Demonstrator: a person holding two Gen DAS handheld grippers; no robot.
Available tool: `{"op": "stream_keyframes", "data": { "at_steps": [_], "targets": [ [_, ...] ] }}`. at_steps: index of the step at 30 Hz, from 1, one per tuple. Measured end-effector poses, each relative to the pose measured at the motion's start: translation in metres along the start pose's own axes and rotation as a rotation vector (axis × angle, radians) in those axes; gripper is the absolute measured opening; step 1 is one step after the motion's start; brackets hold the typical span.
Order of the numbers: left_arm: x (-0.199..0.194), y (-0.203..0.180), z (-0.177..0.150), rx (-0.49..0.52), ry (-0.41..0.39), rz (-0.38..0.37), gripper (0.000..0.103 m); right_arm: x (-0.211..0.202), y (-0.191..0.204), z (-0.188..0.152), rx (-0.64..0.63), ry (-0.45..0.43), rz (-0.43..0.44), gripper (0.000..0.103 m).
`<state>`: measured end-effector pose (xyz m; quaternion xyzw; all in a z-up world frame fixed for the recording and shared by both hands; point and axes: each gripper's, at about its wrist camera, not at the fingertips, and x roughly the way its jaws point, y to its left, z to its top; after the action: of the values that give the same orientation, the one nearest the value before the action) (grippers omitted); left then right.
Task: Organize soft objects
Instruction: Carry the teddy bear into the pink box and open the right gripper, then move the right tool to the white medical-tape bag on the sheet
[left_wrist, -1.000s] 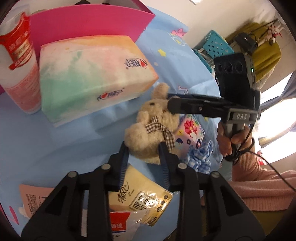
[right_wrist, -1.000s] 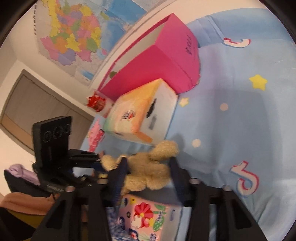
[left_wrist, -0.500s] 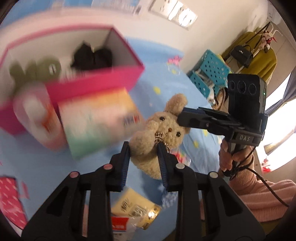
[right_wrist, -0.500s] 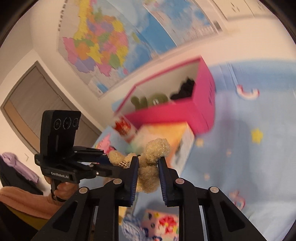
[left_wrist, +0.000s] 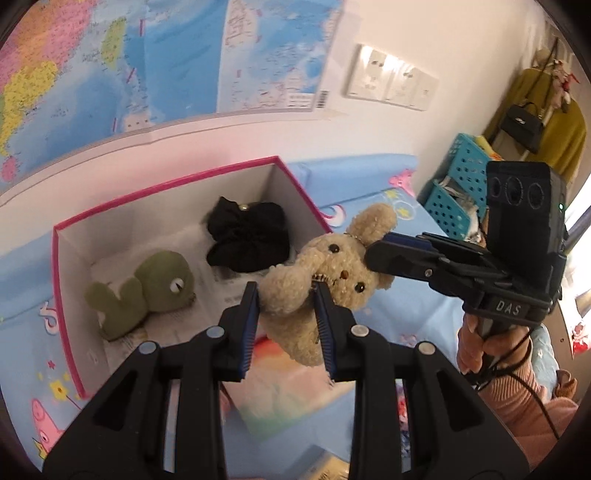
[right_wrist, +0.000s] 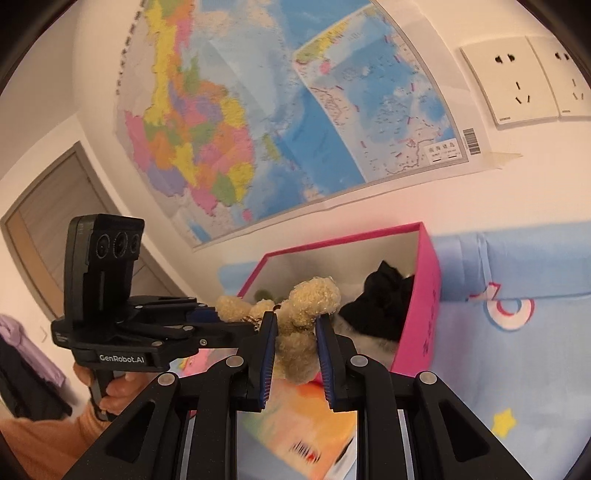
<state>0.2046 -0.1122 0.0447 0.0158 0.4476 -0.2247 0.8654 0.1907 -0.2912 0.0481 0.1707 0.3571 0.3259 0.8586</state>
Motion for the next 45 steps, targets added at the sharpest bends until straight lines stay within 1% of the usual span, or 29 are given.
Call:
{"op": "stream_keyframes", "data": {
  "at_steps": [5,8,10,12,13,15,16,17,18,20,23,26,28,30,31,34,38,41,45],
  "targets": [
    [0.020,0.017,0.017,-0.025,0.045,0.033,0.032,0.024,-0.012,0.004,0.024,0.030,-0.028,0.021],
    [0.033,0.027,0.022,-0.040,0.083,0.037,0.032,0.037,-0.019,0.002,0.034,0.055,-0.051,0.021],
    [0.041,0.031,0.022,-0.051,0.100,0.046,0.032,0.042,-0.022,0.000,0.037,0.069,-0.075,0.024],
    [0.047,0.035,0.021,-0.058,0.120,0.050,0.032,0.044,-0.025,-0.001,0.041,0.078,-0.117,0.026],
    [0.049,0.037,0.019,-0.064,0.124,0.053,0.033,0.044,-0.024,-0.001,0.034,0.079,-0.143,0.032],
    [0.048,0.040,0.017,-0.070,0.121,0.060,0.037,0.040,-0.020,-0.003,0.008,0.068,-0.184,0.037],
    [0.044,0.042,0.015,-0.069,0.110,0.062,0.039,0.036,-0.016,-0.003,-0.012,0.061,-0.205,0.037],
    [0.042,0.043,0.014,-0.067,0.104,0.063,0.043,0.034,-0.013,-0.003,-0.028,0.056,-0.219,0.039],
    [0.036,0.045,0.012,-0.068,0.087,0.074,0.046,0.032,-0.010,-0.003,-0.041,0.052,-0.231,0.043],
    [0.022,0.049,0.009,-0.061,0.043,0.090,0.047,0.028,-0.003,-0.005,-0.077,0.047,-0.250,0.044],
    [0.002,0.056,0.001,-0.068,-0.007,0.098,0.047,0.023,0.005,-0.008,-0.101,0.052,-0.226,0.046],
    [-0.020,0.059,-0.013,-0.067,-0.062,0.093,0.048,0.020,0.017,-0.015,-0.132,0.061,-0.191,0.048],
    [-0.036,0.056,-0.029,-0.050,-0.098,0.102,0.051,0.017,0.023,-0.019,-0.146,0.070,-0.159,0.052],
    [-0.047,0.053,-0.047,-0.036,-0.124,0.116,0.060,0.012,0.031,-0.026,-0.159,0.083,-0.118,0.054],
    [-0.051,0.051,-0.056,-0.030,-0.131,0.115,0.060,0.011,0.034,-0.030,-0.164,0.091,-0.098,0.055],
    [-0.059,0.049,-0.081,-0.029,-0.130,0.095,0.060,0.005,0.047,-0.044,-0.173,0.121,-0.018,0.058],
    [-0.060,0.048,-0.120,-0.043,-0.100,0.102,0.060,0.002,0.065,-0.070,-0.192,0.187,0.061,0.061],
    [-0.057,0.049,-0.143,-0.064,-0.074,0.090,0.060,0.006,0.076,-0.091,-0.194,0.246,0.096,0.062],
    [-0.051,0.054,-0.171,-0.115,-0.039,0.095,0.060,0.021,0.086,-0.116,-0.202,0.325,0.131,0.062]
  ]
}}
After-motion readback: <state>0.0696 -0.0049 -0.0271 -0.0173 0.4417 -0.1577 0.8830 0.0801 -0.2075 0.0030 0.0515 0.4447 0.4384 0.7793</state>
